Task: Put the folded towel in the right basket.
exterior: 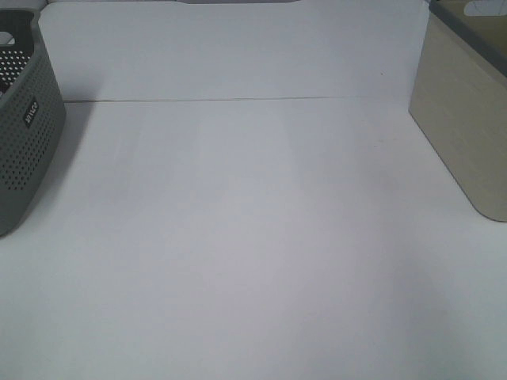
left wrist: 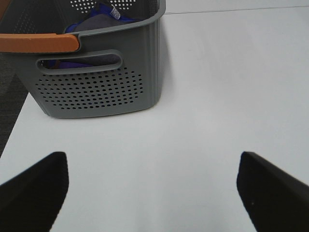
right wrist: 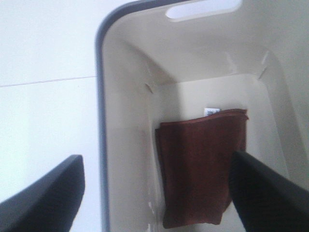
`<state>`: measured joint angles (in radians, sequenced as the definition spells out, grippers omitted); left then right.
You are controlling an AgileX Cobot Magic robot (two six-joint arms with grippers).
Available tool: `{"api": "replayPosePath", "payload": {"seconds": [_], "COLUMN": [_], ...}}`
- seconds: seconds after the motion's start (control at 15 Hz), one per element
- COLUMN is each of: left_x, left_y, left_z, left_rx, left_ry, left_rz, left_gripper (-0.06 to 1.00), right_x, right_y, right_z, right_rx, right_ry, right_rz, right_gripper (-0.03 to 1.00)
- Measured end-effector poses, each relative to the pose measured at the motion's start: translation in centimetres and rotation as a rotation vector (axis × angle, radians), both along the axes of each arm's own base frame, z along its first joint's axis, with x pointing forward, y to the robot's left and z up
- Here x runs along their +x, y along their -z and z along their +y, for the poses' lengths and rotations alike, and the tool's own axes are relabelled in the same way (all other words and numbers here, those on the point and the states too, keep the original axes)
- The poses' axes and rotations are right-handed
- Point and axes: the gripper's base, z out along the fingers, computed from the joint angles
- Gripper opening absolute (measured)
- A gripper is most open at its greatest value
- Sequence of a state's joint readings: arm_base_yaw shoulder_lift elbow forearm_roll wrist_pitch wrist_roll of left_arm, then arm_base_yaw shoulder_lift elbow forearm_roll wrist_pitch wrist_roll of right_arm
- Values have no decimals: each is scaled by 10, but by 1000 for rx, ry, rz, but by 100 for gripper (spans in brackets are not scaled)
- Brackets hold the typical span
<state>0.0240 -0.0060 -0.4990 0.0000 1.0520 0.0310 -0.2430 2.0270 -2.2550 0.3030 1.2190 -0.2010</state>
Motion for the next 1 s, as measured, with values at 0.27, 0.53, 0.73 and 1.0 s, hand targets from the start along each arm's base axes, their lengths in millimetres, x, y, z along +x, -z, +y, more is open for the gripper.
{"api": "replayPosePath", "payload": {"seconds": [0.27,0.53,0.73,1.0], "left_x": [0,0,0,0], "left_y": [0,0,0,0], "left_z": [0,0,0,0], "left_rx": [0,0,0,0], "left_ry": [0,0,0,0], "left_rz": [0,0,0,0], "left_gripper": [88,88,88,88], "right_x": [-32,-87,-141,-213], "right_y": [-32,-28,-14,10], "right_z": [60,67,64,69], "right_rx": [-65,-86,-164,-179], "right_ry": [-116,-105,-82,-81], "right_rz": [-30,58,139,202], "right_gripper": [79,79,79,79]}}
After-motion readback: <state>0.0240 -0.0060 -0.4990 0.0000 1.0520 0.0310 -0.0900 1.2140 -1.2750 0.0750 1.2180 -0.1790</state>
